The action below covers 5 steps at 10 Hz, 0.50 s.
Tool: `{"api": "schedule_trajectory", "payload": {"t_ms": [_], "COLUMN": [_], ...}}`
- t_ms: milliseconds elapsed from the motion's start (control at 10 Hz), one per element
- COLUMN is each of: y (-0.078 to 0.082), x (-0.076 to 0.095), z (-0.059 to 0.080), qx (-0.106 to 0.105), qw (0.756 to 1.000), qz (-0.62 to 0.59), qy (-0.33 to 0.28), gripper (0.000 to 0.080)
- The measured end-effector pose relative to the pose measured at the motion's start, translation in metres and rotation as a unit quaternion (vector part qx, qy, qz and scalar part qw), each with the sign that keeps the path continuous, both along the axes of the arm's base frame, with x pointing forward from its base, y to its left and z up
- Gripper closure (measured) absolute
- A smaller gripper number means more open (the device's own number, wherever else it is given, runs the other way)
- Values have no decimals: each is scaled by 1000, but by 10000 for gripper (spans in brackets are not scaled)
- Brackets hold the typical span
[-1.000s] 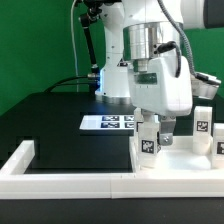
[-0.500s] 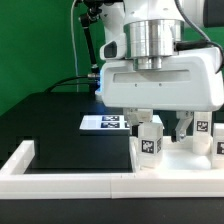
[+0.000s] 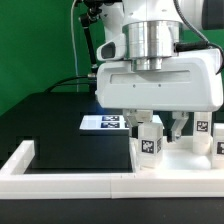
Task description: Assemble square table
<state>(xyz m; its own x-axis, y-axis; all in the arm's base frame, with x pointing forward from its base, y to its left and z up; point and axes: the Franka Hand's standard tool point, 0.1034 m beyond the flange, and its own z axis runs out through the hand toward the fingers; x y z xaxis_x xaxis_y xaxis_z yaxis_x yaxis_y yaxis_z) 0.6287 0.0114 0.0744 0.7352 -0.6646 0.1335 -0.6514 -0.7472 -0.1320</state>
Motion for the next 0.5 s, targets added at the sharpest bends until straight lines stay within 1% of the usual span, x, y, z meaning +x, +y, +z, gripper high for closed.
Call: {"api": "schedule_trajectory", "payload": {"t_ms": [100, 200, 300, 400, 500], "y": [-1, -4, -4, -5, -5], "x": [-2, -3, -3, -4, -4], "z": [-1, -2, -2, -3, -4], "qx": [6, 11, 15, 31, 47], "qw": [999, 998, 996, 983, 961], "qz": [-31, -69, -89, -178, -271], "qy": [3, 5, 6, 13, 18], "gripper": [365, 499, 501, 502, 502]}}
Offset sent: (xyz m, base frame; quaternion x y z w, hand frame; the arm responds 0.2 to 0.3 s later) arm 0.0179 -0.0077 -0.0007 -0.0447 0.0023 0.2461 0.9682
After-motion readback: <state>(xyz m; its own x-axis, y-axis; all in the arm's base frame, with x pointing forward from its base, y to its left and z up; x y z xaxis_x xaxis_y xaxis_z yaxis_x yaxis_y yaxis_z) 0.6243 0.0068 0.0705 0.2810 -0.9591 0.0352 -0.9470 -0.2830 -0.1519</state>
